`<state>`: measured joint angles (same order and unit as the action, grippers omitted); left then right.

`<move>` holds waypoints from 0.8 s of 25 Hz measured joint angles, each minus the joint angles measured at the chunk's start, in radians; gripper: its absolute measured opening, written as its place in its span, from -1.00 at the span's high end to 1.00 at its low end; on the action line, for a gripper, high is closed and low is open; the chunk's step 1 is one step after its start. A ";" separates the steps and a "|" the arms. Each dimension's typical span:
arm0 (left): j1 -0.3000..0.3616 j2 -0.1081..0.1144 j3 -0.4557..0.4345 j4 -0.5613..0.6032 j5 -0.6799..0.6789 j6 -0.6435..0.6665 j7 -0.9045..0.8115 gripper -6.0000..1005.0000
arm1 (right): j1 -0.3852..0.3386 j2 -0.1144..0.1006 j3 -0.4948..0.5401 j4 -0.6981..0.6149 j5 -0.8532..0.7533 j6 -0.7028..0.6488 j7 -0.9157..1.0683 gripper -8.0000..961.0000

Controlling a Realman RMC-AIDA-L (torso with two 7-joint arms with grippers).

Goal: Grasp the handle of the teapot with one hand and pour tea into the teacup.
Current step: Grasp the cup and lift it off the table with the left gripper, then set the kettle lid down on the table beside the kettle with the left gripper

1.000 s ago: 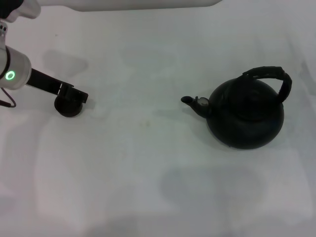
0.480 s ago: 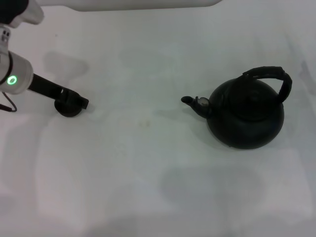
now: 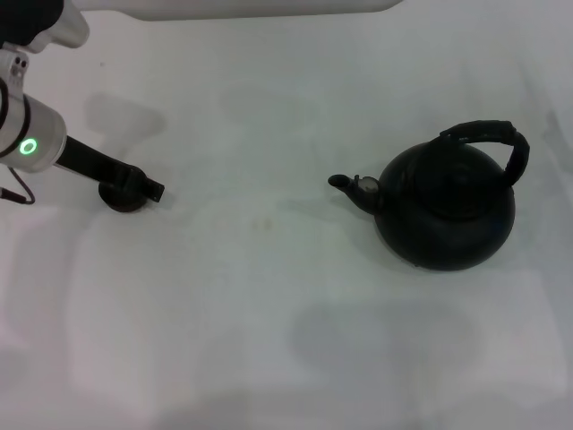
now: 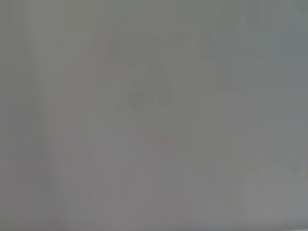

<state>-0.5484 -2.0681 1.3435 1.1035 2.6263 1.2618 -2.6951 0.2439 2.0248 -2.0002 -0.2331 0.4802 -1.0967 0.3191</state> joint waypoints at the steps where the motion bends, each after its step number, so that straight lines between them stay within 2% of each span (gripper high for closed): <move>1: 0.000 0.000 0.000 0.000 0.000 0.000 0.000 -0.73 | 0.000 0.000 0.000 0.000 0.000 0.000 0.000 -0.79; 5: -0.001 0.000 0.000 -0.002 0.000 0.001 0.002 -0.70 | 0.000 0.000 0.000 0.000 0.000 0.000 0.000 -0.79; 11: -0.004 -0.001 -0.006 0.030 -0.016 0.014 -0.001 -0.39 | 0.000 0.000 0.000 0.000 0.000 -0.001 0.000 -0.79; 13: -0.006 -0.001 0.002 0.065 -0.035 0.034 0.001 -0.39 | 0.000 0.000 0.000 0.000 0.000 -0.005 0.000 -0.79; 20: -0.074 -0.003 0.119 0.121 -0.091 0.056 0.006 -0.40 | 0.004 -0.001 0.000 -0.002 0.000 -0.008 0.000 -0.79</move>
<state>-0.6228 -2.0713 1.4621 1.2240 2.5357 1.3180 -2.6888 0.2477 2.0234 -2.0002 -0.2354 0.4801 -1.1044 0.3191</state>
